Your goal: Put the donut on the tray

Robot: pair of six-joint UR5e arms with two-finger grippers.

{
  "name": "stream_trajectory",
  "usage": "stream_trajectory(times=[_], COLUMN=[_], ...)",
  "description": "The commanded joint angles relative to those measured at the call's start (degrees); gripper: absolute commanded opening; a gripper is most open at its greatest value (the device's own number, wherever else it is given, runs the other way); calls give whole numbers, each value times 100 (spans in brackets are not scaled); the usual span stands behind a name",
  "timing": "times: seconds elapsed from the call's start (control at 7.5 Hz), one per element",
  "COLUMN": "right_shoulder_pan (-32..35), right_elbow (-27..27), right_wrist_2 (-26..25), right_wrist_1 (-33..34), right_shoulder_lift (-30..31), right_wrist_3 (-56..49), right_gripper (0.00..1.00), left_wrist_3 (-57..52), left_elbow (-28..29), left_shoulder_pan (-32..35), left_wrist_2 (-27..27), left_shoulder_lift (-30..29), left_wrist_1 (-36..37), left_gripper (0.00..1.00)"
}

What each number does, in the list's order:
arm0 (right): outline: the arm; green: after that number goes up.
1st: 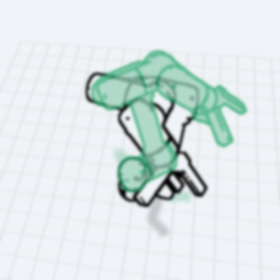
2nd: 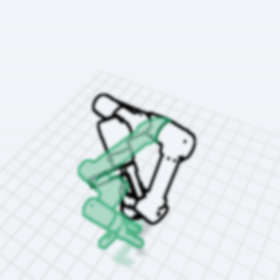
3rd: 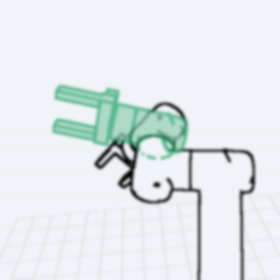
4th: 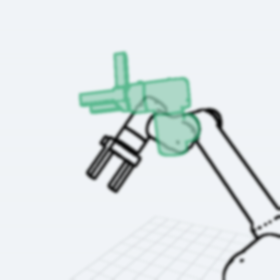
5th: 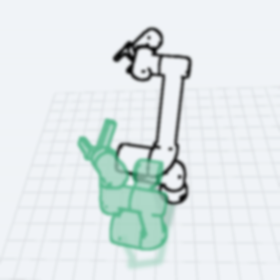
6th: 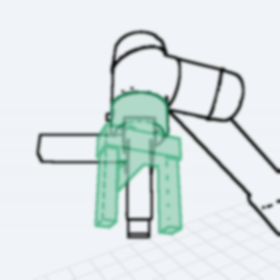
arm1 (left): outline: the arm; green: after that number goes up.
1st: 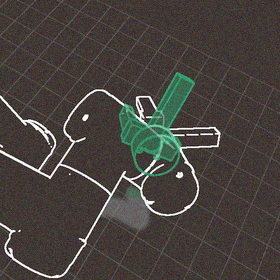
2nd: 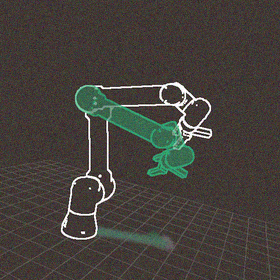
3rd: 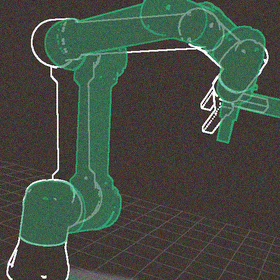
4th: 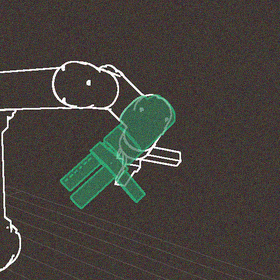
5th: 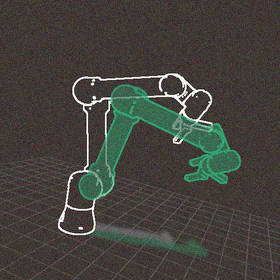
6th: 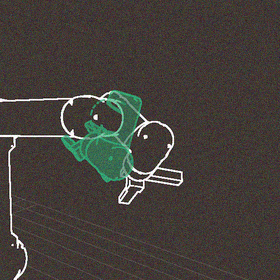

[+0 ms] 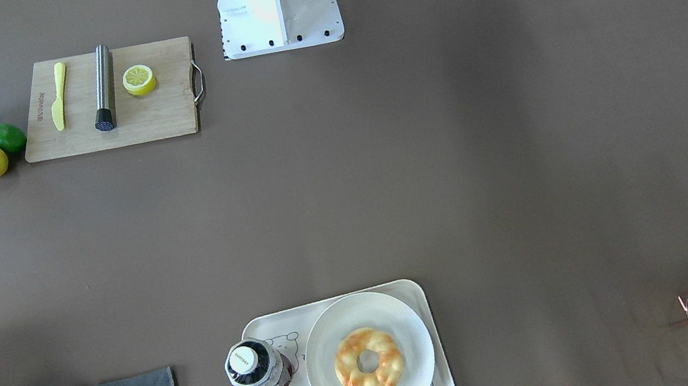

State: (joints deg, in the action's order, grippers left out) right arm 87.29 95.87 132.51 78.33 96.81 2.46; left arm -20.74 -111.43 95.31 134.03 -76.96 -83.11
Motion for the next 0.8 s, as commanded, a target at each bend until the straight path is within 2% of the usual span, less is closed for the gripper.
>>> stream_trajectory(times=[0.0,0.27,0.53,0.67], right_shoulder_pan=[42,77,147,148], right_elbow=[54,151,369,388], right_wrist_2=[29,29,265,257], right_wrist_1=[-2,7,460,473], right_shoulder_lift=[30,66,-13,21], right_wrist_3=[0,0,-8,-9], right_gripper=[100,100,100,100], left_wrist_3=[0,-18,-9,-9], left_elbow=[16,25,86,87], left_shoulder_pan=[23,23,23,23], left_wrist_2=[0,0,0,0], left_shoulder_lift=[49,110,190,216], left_wrist_1=[-57,-65,-187,-310], left_gripper=[98,97,98,97])
